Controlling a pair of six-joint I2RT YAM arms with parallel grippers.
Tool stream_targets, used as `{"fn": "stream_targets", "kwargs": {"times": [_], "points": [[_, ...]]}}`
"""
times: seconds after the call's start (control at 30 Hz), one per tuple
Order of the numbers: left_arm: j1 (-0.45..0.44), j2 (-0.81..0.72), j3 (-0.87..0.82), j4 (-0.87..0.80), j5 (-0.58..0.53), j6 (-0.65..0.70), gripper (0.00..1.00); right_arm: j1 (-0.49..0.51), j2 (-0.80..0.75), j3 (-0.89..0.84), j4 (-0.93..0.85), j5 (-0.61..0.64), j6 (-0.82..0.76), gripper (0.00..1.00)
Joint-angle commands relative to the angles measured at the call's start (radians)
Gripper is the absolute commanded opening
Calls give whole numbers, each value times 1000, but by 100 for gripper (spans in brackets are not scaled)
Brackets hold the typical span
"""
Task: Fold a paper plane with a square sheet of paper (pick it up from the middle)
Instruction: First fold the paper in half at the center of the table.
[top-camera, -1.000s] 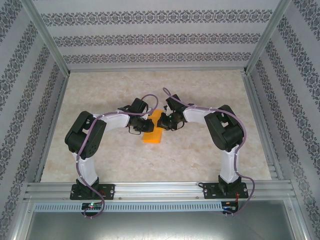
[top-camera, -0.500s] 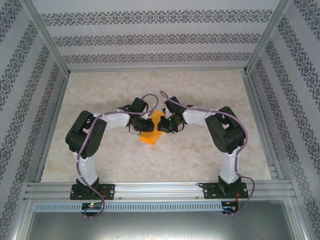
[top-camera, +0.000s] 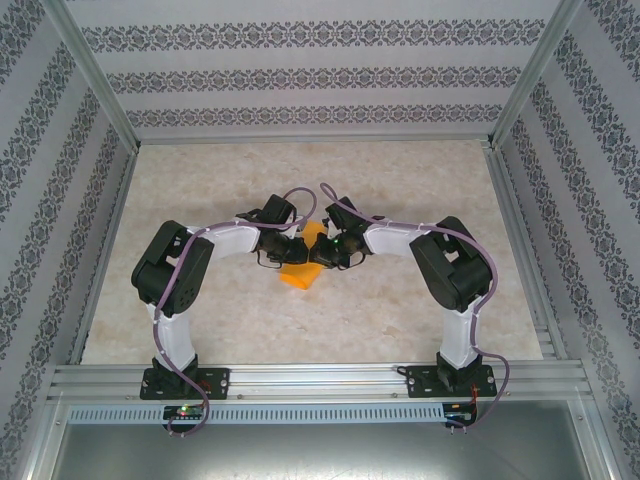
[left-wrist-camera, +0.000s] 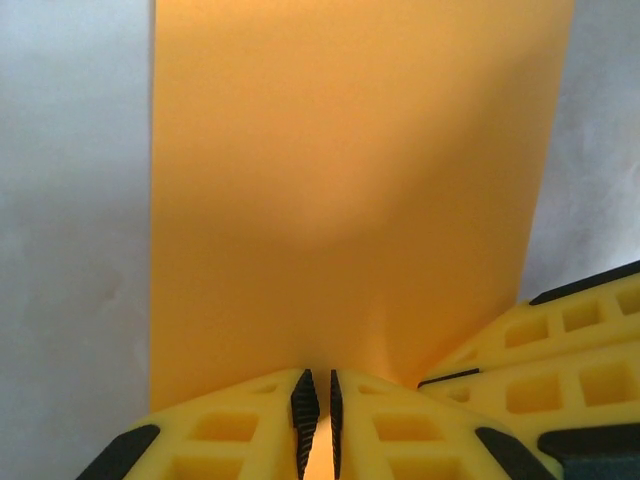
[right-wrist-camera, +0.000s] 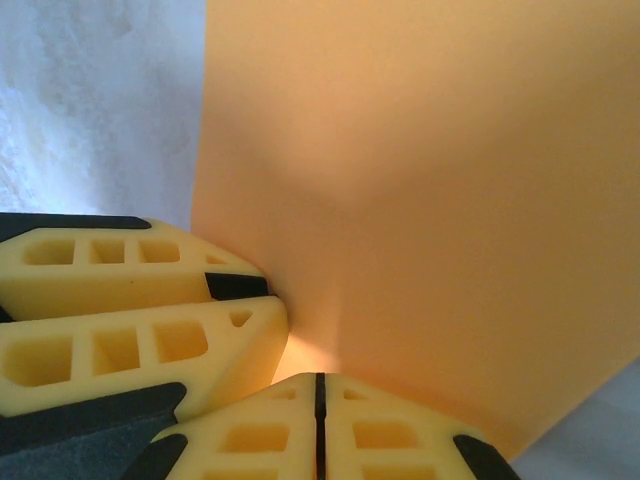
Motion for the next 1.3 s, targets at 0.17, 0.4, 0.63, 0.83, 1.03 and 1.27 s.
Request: {"fn": "stream_targets", "kwargs": {"times": [0.17, 0.4, 0.63, 0.83, 1.03, 1.27], "points": [[5, 104, -44, -157, -61, 8, 20, 51, -22, -67, -90, -5, -43, 9], [8, 109, -41, -160, -67, 8, 20, 69, -68, -131, -130, 17, -58, 9], [10, 110, -45, -153, -61, 8, 20, 87, -127, -188, -101, 28, -20, 9], [11, 106, -47, -150, -56, 6, 20, 97, -202, -216, 121, 58, 145, 9], [10, 106, -47, -150, -58, 5, 20, 112, -154, -201, 205, 89, 202, 9], [13, 103, -51, -146, -62, 1, 20, 142, -80, -163, 152, 65, 181, 10]]}}
